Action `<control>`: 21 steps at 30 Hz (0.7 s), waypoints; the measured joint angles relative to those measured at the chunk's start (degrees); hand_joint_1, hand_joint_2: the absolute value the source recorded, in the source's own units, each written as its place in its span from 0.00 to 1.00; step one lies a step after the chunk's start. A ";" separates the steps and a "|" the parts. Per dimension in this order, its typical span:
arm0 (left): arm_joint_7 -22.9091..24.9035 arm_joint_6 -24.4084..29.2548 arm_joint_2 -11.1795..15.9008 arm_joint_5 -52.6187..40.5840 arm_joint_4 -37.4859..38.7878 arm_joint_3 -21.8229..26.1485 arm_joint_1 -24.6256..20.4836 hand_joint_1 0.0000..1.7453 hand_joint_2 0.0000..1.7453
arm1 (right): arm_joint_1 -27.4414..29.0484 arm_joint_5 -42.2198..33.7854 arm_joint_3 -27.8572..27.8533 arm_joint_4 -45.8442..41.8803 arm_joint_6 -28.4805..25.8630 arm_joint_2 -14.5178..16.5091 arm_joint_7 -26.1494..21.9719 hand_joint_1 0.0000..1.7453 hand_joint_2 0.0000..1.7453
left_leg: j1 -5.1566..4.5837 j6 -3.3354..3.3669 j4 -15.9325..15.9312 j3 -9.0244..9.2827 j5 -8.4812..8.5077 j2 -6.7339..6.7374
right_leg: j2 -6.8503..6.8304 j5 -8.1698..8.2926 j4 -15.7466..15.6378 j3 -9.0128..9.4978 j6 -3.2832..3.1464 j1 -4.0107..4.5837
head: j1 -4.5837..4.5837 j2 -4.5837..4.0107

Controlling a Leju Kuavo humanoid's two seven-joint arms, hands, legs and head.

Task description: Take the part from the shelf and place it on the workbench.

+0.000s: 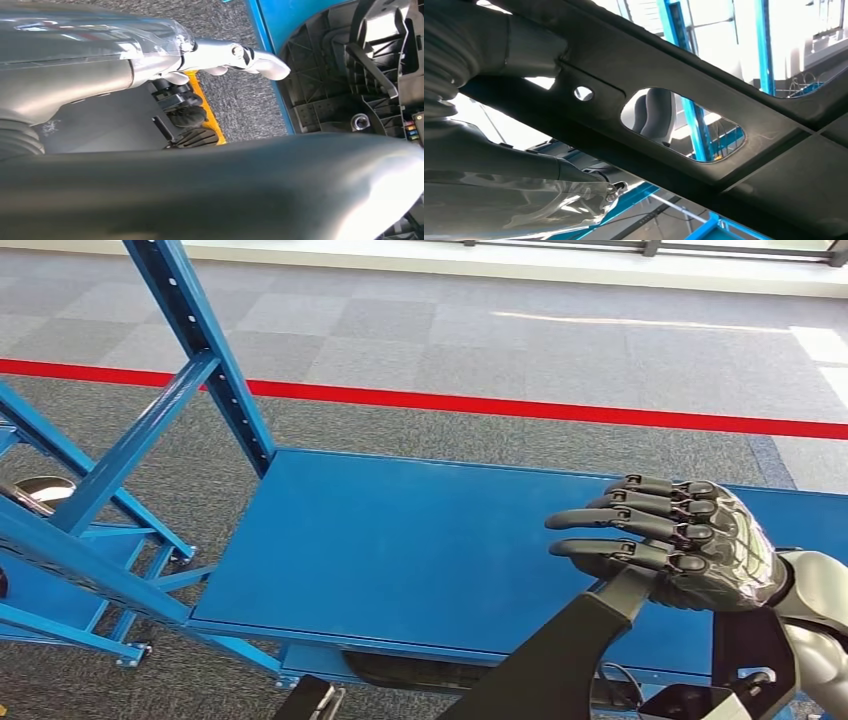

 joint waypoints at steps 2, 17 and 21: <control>-0.01 0.00 0.04 -0.01 0.00 0.00 0.03 0.00 0.00 | 0.18 0.09 -0.02 -0.02 -0.08 -0.01 0.00 1.00 1.00 | -0.12 0.36 -0.11 0.02 0.04 -0.01 | -0.02 0.10 -0.24 0.11 0.34 -0.12 | -0.01 0.00; -11.21 8.40 0.05 -3.63 0.00 -0.26 0.47 0.00 0.00 | 4.64 1.18 -1.48 -1.90 -2.21 -2.17 1.19 1.00 1.00 | -0.07 0.76 -0.36 1.13 -0.59 -0.53 | 1.35 1.02 1.30 -2.44 -0.38 0.52 | -0.07 0.00; -16.86 11.66 0.05 -4.63 0.00 -0.63 0.55 0.00 0.00 | 7.43 1.00 -3.75 -4.33 -3.13 -4.38 2.02 1.00 1.00 | -0.02 1.33 -0.84 1.39 -0.43 -0.54 | 1.33 0.91 1.30 -2.41 -0.64 0.69 | -0.07 -0.01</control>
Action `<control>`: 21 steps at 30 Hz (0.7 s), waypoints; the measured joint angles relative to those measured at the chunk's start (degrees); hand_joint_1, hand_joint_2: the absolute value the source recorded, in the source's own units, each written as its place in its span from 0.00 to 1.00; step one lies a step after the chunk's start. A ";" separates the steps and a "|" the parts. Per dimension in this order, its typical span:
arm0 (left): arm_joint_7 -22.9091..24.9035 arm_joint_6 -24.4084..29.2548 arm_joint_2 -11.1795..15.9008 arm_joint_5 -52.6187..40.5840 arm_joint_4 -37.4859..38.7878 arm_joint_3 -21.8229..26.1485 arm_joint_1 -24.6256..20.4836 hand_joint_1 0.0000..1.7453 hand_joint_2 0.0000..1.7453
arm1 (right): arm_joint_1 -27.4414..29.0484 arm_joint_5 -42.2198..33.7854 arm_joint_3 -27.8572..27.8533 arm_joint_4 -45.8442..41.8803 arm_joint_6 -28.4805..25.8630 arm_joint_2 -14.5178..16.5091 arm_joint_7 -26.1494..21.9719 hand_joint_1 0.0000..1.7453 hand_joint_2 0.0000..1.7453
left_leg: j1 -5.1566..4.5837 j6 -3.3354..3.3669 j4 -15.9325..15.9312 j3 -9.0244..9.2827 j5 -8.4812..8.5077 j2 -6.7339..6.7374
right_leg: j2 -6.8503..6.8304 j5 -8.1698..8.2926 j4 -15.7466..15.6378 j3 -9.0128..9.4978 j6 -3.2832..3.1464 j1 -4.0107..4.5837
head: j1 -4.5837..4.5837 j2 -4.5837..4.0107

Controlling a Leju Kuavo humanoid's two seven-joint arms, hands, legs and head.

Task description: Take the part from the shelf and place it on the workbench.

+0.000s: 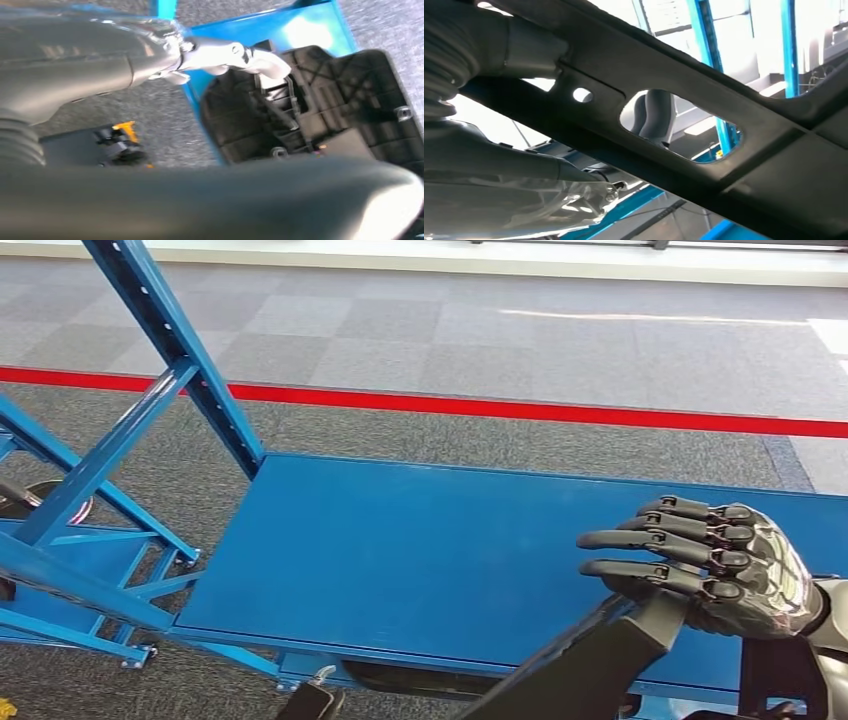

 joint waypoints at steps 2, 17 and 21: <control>0.38 -0.53 0.00 0.20 0.00 -0.07 -0.01 0.00 0.00 | 0.57 -0.33 -0.70 -0.56 0.10 -0.57 -0.04 1.00 1.00 | 0.05 -0.06 -0.19 0.11 0.04 0.01 | 0.02 -0.09 0.02 0.01 -0.21 0.09 | 0.00 0.00; 10.80 -6.74 0.00 1.61 0.00 -0.21 -0.14 0.00 0.00 | -2.08 -0.41 0.20 0.35 2.26 0.56 -1.08 1.00 1.00 | 0.16 -1.79 -0.34 0.10 -0.06 0.00 | -0.01 -0.25 0.06 0.11 -0.49 0.15 | 0.00 0.01; 12.30 -8.79 0.00 2.35 0.00 -0.12 -0.21 0.00 0.00 | -3.09 -0.41 0.86 0.93 2.75 1.14 -1.22 1.00 1.00 | -0.08 -1.68 -0.13 0.04 -0.14 -0.01 | -0.03 -0.18 -0.04 0.15 -0.38 -0.10 | 0.01 0.00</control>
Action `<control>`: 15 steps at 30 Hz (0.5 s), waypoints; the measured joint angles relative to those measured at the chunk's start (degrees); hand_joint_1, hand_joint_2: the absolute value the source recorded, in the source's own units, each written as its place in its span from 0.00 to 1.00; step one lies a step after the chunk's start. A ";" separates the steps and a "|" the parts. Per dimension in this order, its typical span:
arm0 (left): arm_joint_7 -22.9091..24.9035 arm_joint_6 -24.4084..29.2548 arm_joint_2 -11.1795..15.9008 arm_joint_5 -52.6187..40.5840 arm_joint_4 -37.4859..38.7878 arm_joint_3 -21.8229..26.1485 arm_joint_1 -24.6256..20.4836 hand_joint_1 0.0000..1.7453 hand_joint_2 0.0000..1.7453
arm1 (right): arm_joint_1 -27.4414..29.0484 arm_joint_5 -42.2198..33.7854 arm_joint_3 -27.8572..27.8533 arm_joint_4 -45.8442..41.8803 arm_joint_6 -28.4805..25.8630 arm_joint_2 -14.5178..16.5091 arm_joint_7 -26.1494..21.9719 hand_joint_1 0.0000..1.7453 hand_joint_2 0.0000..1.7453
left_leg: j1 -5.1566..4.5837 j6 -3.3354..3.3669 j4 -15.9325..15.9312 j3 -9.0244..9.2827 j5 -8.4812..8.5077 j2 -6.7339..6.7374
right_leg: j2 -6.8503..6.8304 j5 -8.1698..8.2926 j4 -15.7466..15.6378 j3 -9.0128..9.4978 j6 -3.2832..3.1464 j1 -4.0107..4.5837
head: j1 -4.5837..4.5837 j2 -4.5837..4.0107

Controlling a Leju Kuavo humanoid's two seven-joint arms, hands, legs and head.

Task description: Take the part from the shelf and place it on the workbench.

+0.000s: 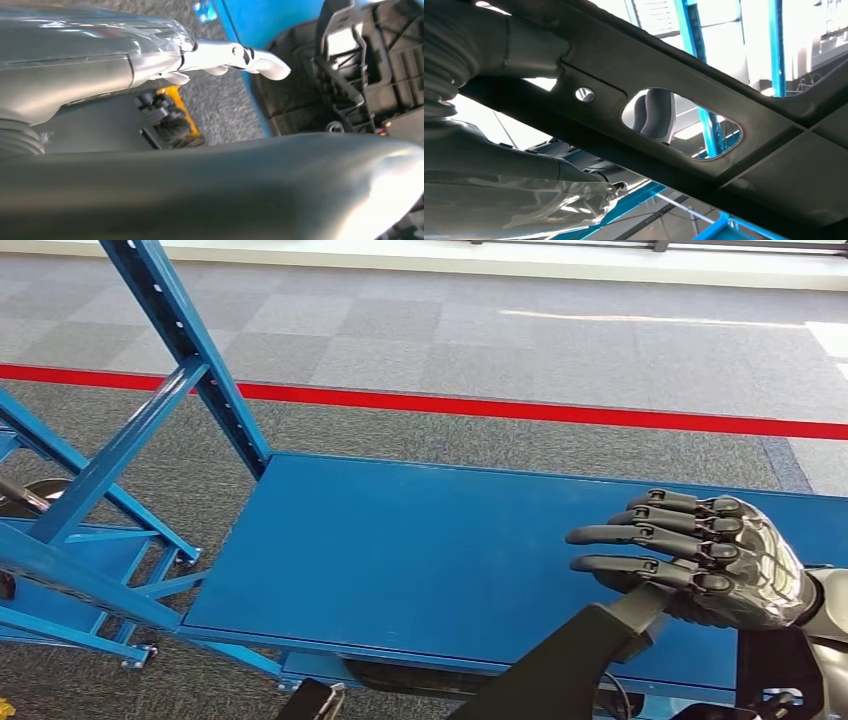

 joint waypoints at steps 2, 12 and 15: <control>0.95 -0.53 0.00 0.21 0.00 0.09 -0.04 0.00 0.00 | -0.32 -0.03 0.22 0.26 0.20 0.38 -0.10 1.00 1.00 | -0.13 0.24 0.27 -0.11 -0.13 -0.02 | -0.05 0.10 -0.09 0.01 0.19 -0.16 | -0.01 -0.01; 1.89 -1.25 -0.11 0.03 0.00 0.16 -0.44 0.00 0.00 | -1.80 -0.19 1.13 1.42 0.56 1.10 -0.15 1.00 1.00 | 0.61 1.59 -1.45 0.76 0.90 0.26 | 0.03 -6.19 12.66 -5.93 1.02 -0.08 | 0.04 0.01; 2.13 -1.30 -0.14 0.02 0.00 0.16 -0.46 0.00 0.00 | -1.87 -0.20 1.20 1.79 0.58 1.13 -0.16 1.00 1.00 | 0.92 1.11 -1.16 0.91 0.56 0.11 | 0.02 -3.65 12.08 -6.09 1.77 -0.17 | 0.04 0.01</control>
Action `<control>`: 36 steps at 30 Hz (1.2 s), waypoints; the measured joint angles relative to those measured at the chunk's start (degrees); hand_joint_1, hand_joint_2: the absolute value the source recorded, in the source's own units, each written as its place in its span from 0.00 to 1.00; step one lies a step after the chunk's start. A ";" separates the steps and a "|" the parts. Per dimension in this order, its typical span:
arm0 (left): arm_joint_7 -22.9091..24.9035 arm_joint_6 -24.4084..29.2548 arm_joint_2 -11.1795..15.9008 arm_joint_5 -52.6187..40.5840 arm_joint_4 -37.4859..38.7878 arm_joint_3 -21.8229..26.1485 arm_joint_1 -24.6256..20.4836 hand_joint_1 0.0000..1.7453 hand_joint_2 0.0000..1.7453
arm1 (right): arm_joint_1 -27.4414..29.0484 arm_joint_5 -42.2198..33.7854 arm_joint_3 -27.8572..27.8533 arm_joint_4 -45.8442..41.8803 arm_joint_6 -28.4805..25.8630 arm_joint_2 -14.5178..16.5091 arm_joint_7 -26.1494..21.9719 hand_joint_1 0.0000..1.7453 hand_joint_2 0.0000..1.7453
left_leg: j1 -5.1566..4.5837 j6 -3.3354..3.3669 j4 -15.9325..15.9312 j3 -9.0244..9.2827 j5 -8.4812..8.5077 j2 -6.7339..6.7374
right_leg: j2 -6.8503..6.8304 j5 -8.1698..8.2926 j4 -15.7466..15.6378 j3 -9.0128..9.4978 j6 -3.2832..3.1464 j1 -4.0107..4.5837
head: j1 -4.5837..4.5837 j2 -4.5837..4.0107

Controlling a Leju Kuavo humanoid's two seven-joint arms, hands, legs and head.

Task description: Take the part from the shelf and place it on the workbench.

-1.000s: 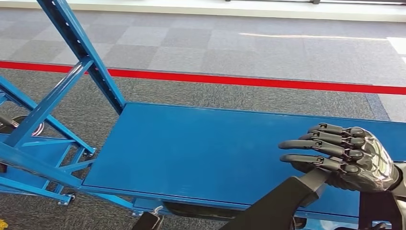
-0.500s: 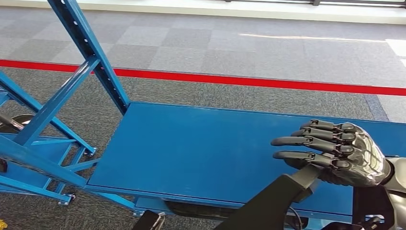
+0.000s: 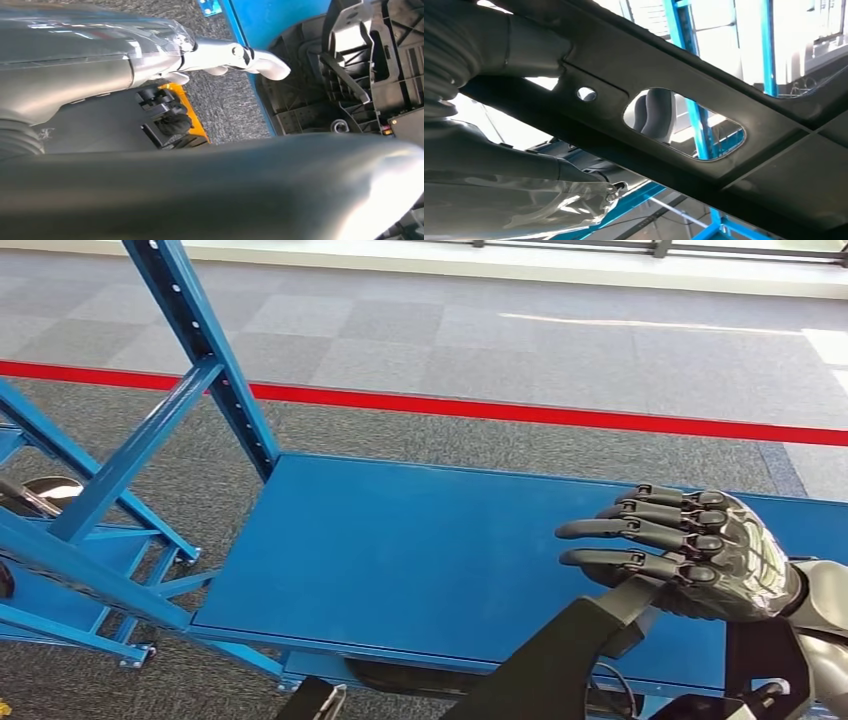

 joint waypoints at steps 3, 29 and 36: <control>0.11 0.00 0.03 -0.10 0.00 0.01 -0.13 0.00 0.00 | -0.11 -0.03 0.01 0.20 -0.04 0.04 -0.01 1.00 1.00 | 0.23 -1.25 0.98 -0.04 -0.92 -0.23 | 0.20 4.44 -10.13 4.51 0.17 0.00 | 0.04 -0.01; -0.02 0.07 0.08 -0.55 0.00 0.09 -0.36 0.00 0.00 | 1.13 -0.34 -1.16 0.27 -0.96 0.26 -0.90 1.00 1.00 | -0.12 0.50 0.17 -1.09 0.59 0.54 | -0.06 -2.74 2.68 -1.21 -1.54 0.89 | 0.04 0.00; -0.15 0.16 0.15 -0.67 0.00 0.14 -0.37 0.00 0.00 | 1.02 -0.34 -1.18 0.46 -0.94 0.46 -0.99 1.00 1.00 | 0.49 -1.92 1.49 -0.81 -0.70 0.22 | 0.54 3.98 -11.31 5.29 -1.46 0.47 | 0.02 -0.01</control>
